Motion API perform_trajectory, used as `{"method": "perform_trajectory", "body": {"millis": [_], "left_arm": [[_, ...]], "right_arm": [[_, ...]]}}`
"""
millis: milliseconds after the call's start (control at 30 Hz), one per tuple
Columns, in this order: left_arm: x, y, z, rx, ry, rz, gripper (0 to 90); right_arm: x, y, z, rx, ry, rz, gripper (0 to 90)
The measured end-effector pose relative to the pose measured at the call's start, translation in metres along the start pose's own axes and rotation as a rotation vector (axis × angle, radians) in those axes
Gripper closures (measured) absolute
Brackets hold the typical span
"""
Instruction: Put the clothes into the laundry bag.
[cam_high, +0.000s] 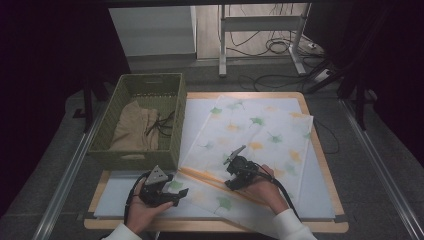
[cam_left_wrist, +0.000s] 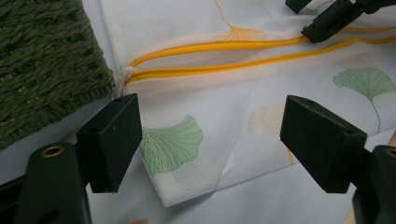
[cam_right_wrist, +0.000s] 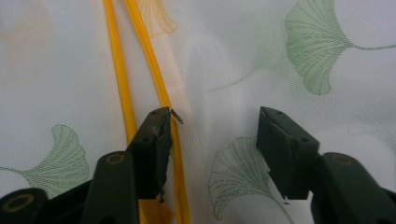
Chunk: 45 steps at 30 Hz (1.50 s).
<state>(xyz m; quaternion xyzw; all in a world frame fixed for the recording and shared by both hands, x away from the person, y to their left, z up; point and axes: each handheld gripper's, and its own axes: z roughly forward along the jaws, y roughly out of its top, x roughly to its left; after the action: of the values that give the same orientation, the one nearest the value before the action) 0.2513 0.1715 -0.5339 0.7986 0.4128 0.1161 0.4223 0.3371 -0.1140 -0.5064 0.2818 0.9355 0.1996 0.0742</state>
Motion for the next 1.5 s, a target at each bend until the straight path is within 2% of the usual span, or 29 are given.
{"method": "perform_trajectory", "body": {"millis": [433, 467, 533, 567, 633, 733, 1067, 1500], "left_arm": [[0.000, 0.000, 0.000, -0.003, 0.003, 0.002, 20.9], [0.000, 0.000, 0.000, -0.003, 0.004, 0.001, 21.1], [0.000, 0.000, 0.000, -0.002, 0.004, 0.000, 21.2], [0.000, 0.000, 0.000, -0.002, 0.006, 0.000, 21.2], [0.000, 0.000, 0.000, -0.004, 0.007, 0.000, 21.2], [0.000, 0.000, -0.001, -0.005, 0.008, 0.000, 21.1], [0.000, 0.000, -0.002, -0.020, 0.001, -0.003, 21.1], [0.000, 0.000, -0.002, -0.022, 0.006, 0.001, 21.2]], "right_arm": [[-0.009, 0.000, -0.002, 0.006, -0.006, 0.041, 65.1], [-0.011, 0.001, -0.002, 0.008, -0.004, 0.048, 69.1], [-0.012, 0.001, -0.003, 0.010, -0.002, 0.053, 70.4], [-0.015, 0.001, -0.003, 0.014, 0.003, 0.061, 75.5], [-0.017, 0.002, -0.003, 0.020, 0.006, 0.062, 79.8], [-0.018, 0.002, -0.003, 0.026, 0.024, 0.066, 83.4], [-0.021, 0.003, -0.007, 0.021, 0.056, 0.066, 86.0], [-0.024, 0.006, -0.017, 0.001, 0.074, 0.067, 86.3]]}}
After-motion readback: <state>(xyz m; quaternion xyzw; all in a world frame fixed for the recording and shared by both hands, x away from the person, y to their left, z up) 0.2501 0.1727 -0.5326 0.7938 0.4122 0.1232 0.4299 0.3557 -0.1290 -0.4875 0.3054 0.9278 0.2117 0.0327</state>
